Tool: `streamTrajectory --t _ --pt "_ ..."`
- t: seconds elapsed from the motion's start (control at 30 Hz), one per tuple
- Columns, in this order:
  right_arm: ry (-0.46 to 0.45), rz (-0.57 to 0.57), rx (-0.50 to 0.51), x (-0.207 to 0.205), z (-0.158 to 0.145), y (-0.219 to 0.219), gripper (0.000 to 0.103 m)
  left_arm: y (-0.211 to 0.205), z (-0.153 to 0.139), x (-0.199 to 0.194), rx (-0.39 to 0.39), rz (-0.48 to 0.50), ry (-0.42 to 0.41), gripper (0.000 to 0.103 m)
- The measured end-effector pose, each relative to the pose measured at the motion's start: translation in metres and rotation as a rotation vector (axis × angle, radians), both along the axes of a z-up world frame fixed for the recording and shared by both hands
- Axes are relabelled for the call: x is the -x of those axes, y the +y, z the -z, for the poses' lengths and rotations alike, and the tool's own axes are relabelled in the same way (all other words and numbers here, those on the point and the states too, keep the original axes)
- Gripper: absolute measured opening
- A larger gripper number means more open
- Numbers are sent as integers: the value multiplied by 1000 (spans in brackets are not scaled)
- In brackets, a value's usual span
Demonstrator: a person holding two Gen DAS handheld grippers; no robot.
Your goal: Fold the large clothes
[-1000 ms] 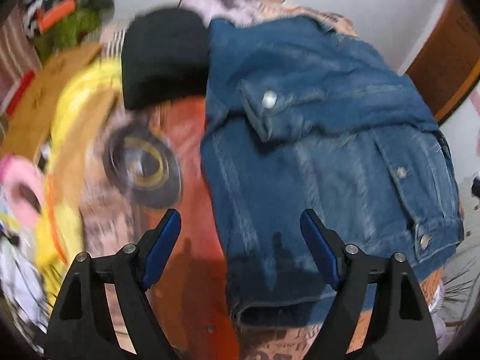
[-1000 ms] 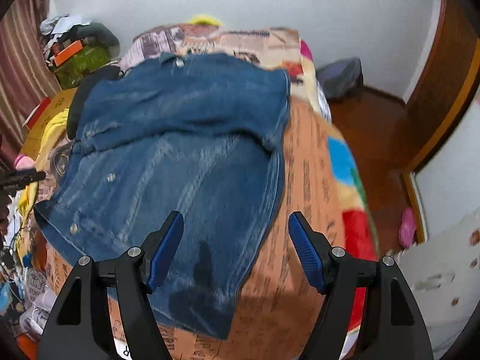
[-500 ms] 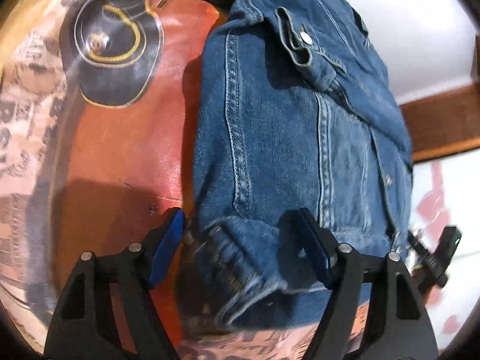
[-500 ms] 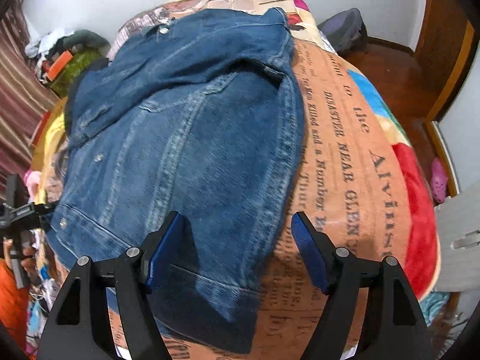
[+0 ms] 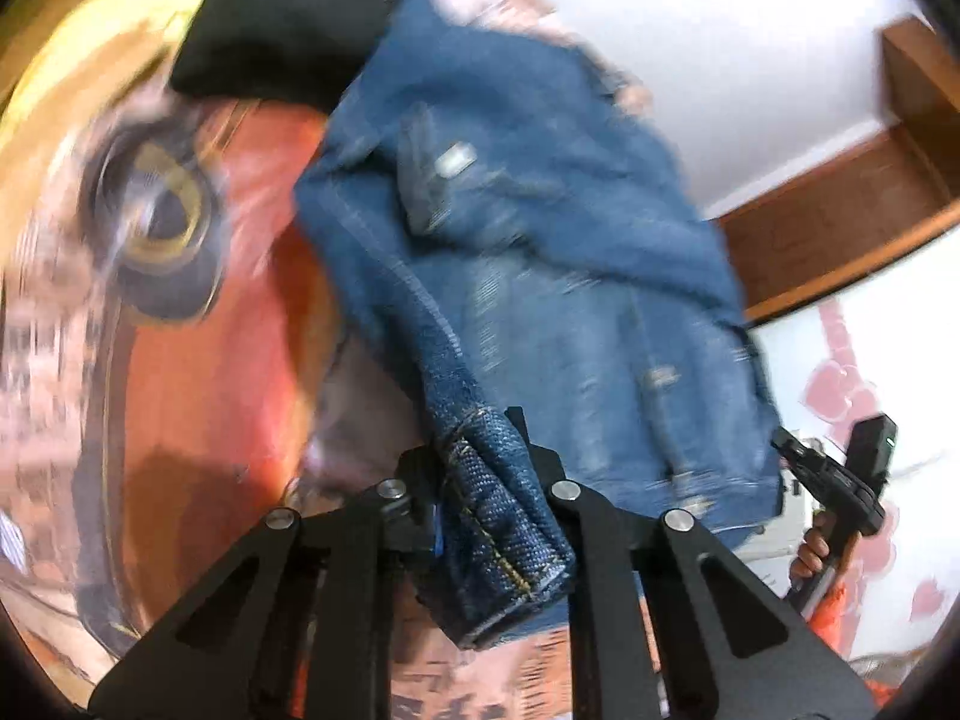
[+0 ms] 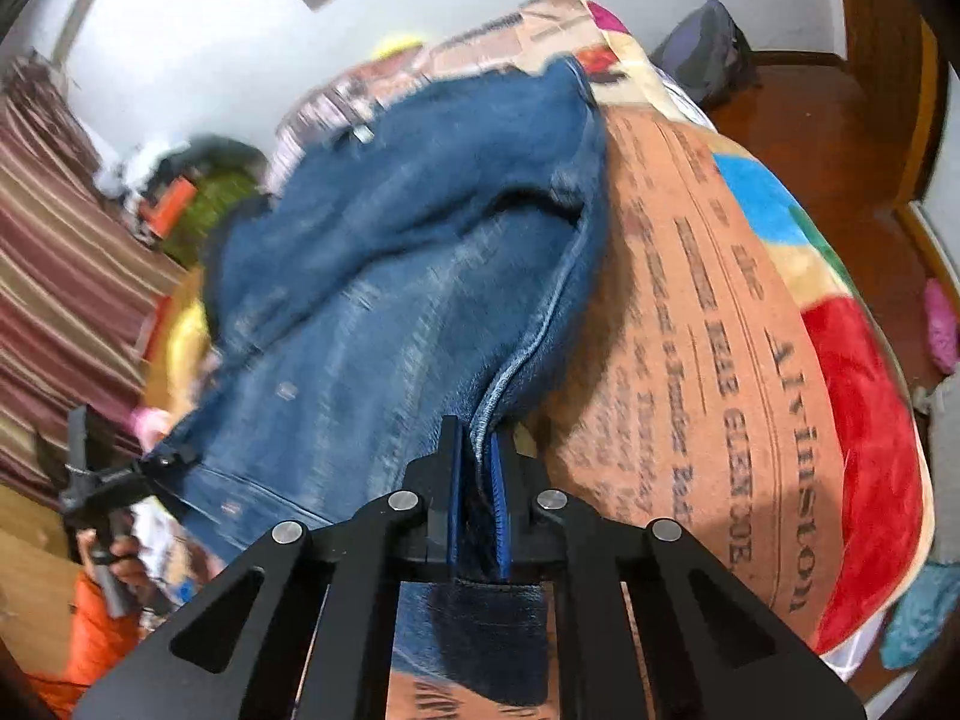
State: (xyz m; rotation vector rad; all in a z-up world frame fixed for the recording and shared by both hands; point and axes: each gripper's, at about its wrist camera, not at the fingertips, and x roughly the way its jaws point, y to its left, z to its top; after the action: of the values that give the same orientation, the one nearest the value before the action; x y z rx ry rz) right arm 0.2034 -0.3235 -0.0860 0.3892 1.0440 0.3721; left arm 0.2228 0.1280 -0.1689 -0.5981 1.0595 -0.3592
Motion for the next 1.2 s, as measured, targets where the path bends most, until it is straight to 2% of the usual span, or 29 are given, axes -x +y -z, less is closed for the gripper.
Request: streamTrajectory --t 0.13,0.3,0.43,0.5,0.57,0.67,0.73,0.8,0.9,1.03,1.2 --pt "-83 -40 10 -18 -33 14 7 -2 -59 -16 27 24 -155 12" --pt "-193 -61 16 -56 -68 29 6 -8 -111 -56 24 25 -279 11" --pt "-252 -13 30 -105 -85 24 6 -5 -137 -98 29 -29 -345 11" --pt "-252 39 21 -136 -86 17 6 -2 -141 -130 -4 -75 -362 11" --pt "-234 86 11 -163 -78 10 6 3 -137 -154 -46 -110 -362 11" --pt "-188 141 20 -202 -52 6 6 -1 -116 -197 -138 -149 -338 11" --pt "-151 152 22 -221 -34 5 6 -4 -94 -226 -205 -147 -302 11" --pt "-125 186 89 -236 -11 6 6 -9 -60 -255 -268 -131 -223 11" --pt "-81 184 103 -250 14 3 6 -16 -14 -280 -340 -106 -122 11" --pt "-85 145 130 -249 23 4 6 -17 14 -282 -365 -84 -85 15" --pt "-122 102 183 -237 7 5 12 -24 -3 -265 -432 -56 -94 19"
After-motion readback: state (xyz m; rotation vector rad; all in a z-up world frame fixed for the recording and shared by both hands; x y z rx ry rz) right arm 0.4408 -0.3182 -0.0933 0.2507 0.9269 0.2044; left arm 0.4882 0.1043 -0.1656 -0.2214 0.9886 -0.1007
